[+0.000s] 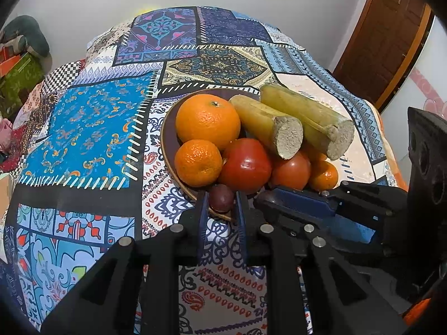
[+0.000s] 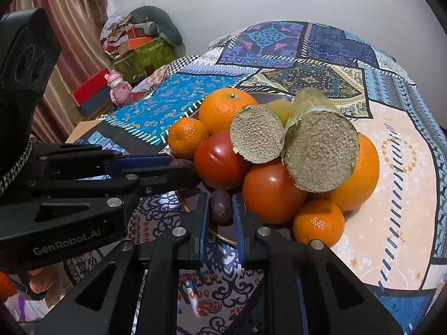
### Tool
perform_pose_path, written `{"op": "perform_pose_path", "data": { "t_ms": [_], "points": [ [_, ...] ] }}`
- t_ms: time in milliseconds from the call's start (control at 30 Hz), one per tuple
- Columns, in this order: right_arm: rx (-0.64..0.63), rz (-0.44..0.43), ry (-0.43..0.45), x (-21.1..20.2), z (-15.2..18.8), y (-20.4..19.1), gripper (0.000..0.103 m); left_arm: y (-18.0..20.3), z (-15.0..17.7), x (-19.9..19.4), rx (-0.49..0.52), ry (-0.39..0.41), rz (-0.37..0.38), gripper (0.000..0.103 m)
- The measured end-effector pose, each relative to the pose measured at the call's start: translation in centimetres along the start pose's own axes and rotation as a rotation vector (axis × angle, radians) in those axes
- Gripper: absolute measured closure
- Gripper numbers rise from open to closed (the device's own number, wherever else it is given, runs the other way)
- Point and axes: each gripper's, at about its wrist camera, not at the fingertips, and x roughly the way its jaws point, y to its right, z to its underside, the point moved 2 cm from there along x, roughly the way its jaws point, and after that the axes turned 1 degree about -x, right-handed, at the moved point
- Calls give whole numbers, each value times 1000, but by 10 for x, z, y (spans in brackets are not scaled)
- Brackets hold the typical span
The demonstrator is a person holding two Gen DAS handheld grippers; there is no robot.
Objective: Organize fruits
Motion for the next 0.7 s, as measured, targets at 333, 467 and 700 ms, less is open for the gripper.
{"op": "perform_pose_path", "data": {
  "t_ms": [333, 467, 700],
  "points": [
    [20, -3, 3, -11, 2, 2, 84, -2, 7, -12, -4, 19, -3, 82],
    [29, -5, 24, -26, 2, 0, 84, 0, 10, -28, -4, 44, -1, 82],
    [17, 31, 140, -87, -4, -12, 84, 8, 12, -88, -13, 164, -13, 82]
  ]
}}
